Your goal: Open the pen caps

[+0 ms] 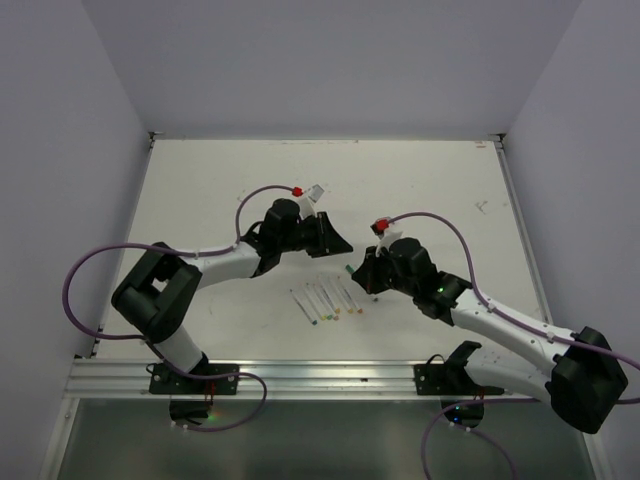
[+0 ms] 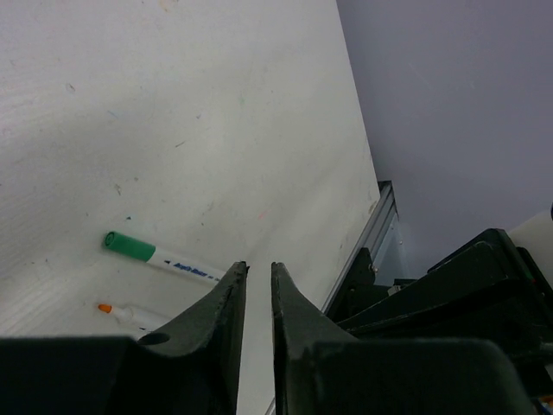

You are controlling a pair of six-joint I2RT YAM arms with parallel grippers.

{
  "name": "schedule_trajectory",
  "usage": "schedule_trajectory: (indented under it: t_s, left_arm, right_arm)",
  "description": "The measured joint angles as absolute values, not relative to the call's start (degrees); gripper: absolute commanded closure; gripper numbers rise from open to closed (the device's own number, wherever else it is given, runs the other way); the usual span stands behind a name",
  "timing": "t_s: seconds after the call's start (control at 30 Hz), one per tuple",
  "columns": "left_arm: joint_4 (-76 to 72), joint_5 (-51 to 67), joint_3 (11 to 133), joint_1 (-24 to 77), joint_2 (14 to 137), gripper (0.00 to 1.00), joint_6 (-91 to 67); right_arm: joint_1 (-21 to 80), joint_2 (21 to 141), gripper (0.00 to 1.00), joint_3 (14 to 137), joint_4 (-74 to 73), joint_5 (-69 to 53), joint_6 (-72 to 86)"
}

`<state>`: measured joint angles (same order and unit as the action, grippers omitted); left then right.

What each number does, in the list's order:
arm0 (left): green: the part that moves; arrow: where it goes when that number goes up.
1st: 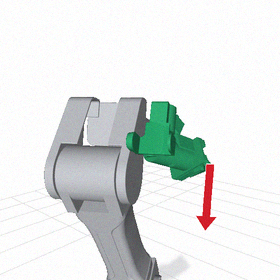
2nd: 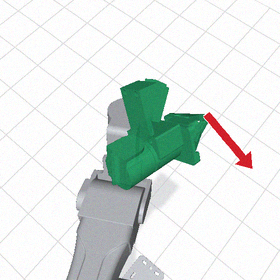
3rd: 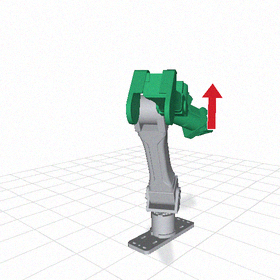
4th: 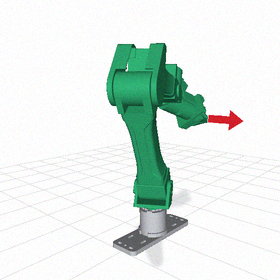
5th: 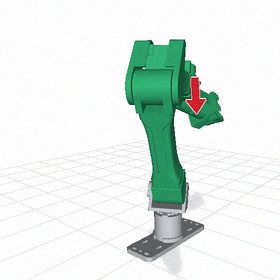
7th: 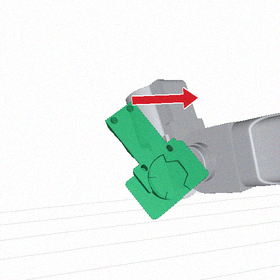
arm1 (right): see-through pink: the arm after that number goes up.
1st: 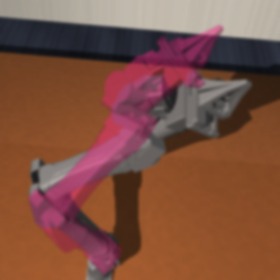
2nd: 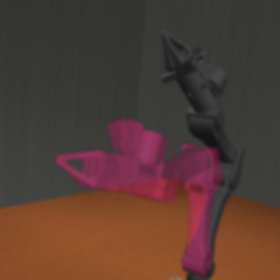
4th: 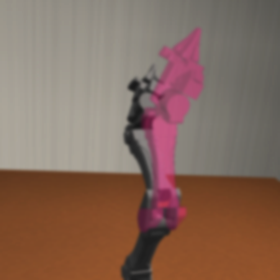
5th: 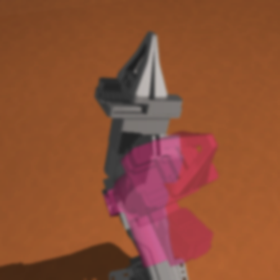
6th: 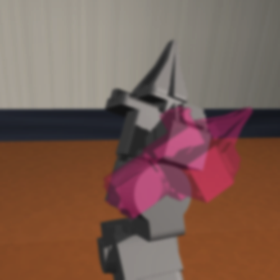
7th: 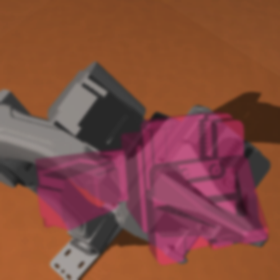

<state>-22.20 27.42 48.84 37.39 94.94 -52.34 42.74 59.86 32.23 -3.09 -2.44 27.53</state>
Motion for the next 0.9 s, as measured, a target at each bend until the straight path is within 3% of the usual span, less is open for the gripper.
schedule_trajectory:
  t_s: [0.07, 0.13, 0.17, 0.2, 0.23, 0.33, 0.4, 0.5, 0.57, 0.63, 0.9]
  left_arm:
    - [-22.39, 27.59, 48.84, 37.23, 94.94, 0.93, -52.49]
    - [-22.65, 27.73, 48.84, 37.10, 94.94, 0.97, -52.58]
    - [-22.74, 27.79, 48.84, 37.04, 94.94, 0.96, -52.51]
    - [-22.74, 27.83, 48.84, 37.01, 94.94, 0.91, -52.51]
    - [-22.74, 27.94, 48.84, 36.91, 95.00, 0.79, -52.47]
    - [-22.63, 27.81, 48.84, 36.64, 95.04, 0.66, -52.29]
    - [-22.44, 27.59, 48.84, 36.49, 95.02, 0.64, -51.77]
    - [-21.52, 26.85, 48.66, 36.34, 94.78, 0.61, -51.35]
    - [-21.15, 26.59, 47.64, 36.03, 93.80, 0.59, -51.24]
    - [-20.53, 26.35, 46.76, 35.55, 92.51, 0.58, -51.13]
    - [-19.49, 25.74, 44.12, 32.45, 87.83, 0.56, -49.84]
  right_arm:
    - [42.74, 59.90, 1.00, 32.23, -3.03, -2.44, 27.51]
    - [42.74, 59.99, 1.00, 32.23, -3.14, -2.13, 27.59]
    - [42.74, 60.03, 0.73, 32.25, -3.38, -1.37, 27.79]
    - [42.83, 60.18, 0.56, 32.49, -3.99, 0.03, 28.51]
    - [42.85, 60.71, 0.41, 33.19, -5.48, 1.61, 28.53]
    - [42.85, 64.97, 0.34, 37.41, -10.61, 5.65, 27.66]
    - [42.85, 69.54, 0.32, 41.45, -14.63, 8.49, 26.94]
    - [42.85, 76.14, 0.39, 46.74, -19.49, 12.40, 26.61]
    - [42.85, 79.72, 0.24, 48.88, -21.87, 14.37, 26.48]
    - [42.83, 81.58, 0.01, 49.19, -23.11, 15.51, 26.04]
    - [41.63, 80.97, 0.01, 45.71, -23.09, 16.71, 25.50]
